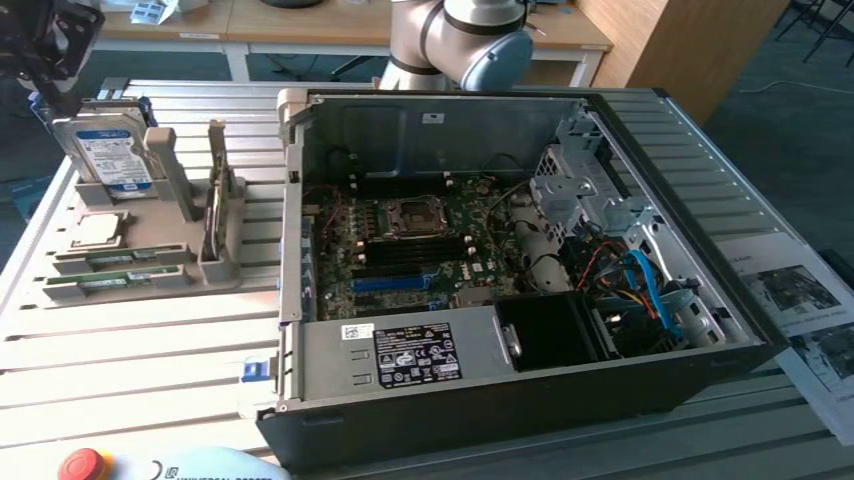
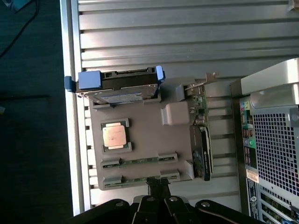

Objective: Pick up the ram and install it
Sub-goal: 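Reach for the ram, then pick up the ram and move it above insertion slot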

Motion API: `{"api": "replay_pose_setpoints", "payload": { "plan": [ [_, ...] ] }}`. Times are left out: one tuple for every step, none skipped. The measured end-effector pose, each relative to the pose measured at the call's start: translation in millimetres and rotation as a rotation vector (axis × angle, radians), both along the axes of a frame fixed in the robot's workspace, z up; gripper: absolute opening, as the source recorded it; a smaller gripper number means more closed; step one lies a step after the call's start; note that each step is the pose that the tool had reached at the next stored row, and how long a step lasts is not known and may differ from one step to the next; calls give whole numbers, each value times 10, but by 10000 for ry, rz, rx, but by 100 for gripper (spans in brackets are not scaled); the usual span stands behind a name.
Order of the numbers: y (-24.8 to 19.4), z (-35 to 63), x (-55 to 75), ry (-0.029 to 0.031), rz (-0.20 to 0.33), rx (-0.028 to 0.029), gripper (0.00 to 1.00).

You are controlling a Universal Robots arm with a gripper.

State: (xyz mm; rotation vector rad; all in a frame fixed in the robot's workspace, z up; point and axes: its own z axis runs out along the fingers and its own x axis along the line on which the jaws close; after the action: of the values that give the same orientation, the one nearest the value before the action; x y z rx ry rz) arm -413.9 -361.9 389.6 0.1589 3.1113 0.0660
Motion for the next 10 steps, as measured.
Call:
{"api": "replay_pose_setpoints", "payload": {
  "plan": [
    [14,0,-1,0,-1,0,11],
    [28,0,-2,1,-1,0,11],
    [42,-1,-3,0,-2,0,11],
    [55,-1,-4,0,-2,0,11],
    [69,-1,-4,0,-1,0,11],
    [78,-1,-5,-1,-2,0,11],
    [79,-1,-6,0,-2,0,11],
    [80,-1,-6,0,-1,0,11],
    [80,-1,-5,0,-1,0,11],
    [80,-1,-5,0,-1,0,11]
  ]
}}
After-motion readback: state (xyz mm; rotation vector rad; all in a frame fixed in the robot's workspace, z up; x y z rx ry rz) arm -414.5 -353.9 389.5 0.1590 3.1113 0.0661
